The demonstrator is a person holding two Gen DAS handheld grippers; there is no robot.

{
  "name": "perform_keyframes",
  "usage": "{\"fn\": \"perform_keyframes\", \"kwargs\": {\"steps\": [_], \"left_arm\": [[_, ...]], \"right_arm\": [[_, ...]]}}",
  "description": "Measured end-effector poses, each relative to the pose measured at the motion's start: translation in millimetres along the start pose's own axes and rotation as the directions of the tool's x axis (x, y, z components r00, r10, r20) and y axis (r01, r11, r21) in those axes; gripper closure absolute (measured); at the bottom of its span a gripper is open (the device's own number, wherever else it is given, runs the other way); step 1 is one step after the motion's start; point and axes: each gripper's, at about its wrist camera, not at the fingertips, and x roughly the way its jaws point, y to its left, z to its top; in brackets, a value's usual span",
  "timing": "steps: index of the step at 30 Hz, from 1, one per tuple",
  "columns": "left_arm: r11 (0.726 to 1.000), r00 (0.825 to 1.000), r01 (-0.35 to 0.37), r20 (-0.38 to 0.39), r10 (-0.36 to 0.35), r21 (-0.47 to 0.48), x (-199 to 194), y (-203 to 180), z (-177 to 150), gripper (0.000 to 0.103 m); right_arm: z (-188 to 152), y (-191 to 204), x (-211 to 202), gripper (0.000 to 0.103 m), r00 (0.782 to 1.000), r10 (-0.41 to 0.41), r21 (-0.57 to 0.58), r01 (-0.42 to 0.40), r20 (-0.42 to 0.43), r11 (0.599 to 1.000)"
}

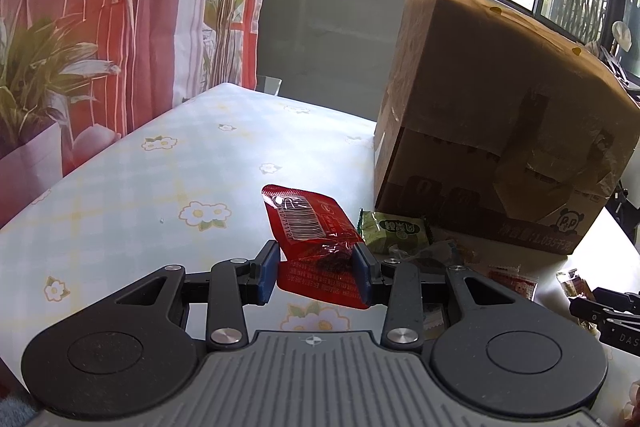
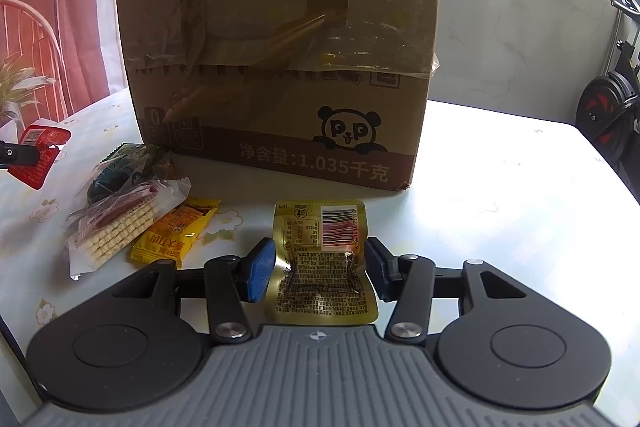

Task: Organize snacks
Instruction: 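Lift both held packets up and carry them over the cardboard box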

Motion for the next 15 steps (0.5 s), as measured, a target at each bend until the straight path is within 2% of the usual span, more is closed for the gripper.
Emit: {"fn": "perform_keyframes", "kwargs": {"steps": [8, 15], "left_arm": [[1.0, 1.0, 0.001, 0.019, -0.001, 0.017, -6, -1, 7, 0.062], [0.998, 0.994, 0.02, 0.11, -0.027, 0.066, -25, -10, 37, 0.062]], "right_arm": [[-1, 0, -3, 0.051, 1.0, -0.003, 0.0, 0.003, 0.014, 1.0], [6, -3, -21, 0.051, 0.997, -0.018, 0.01, 0.018, 0.078, 1.0]]}}
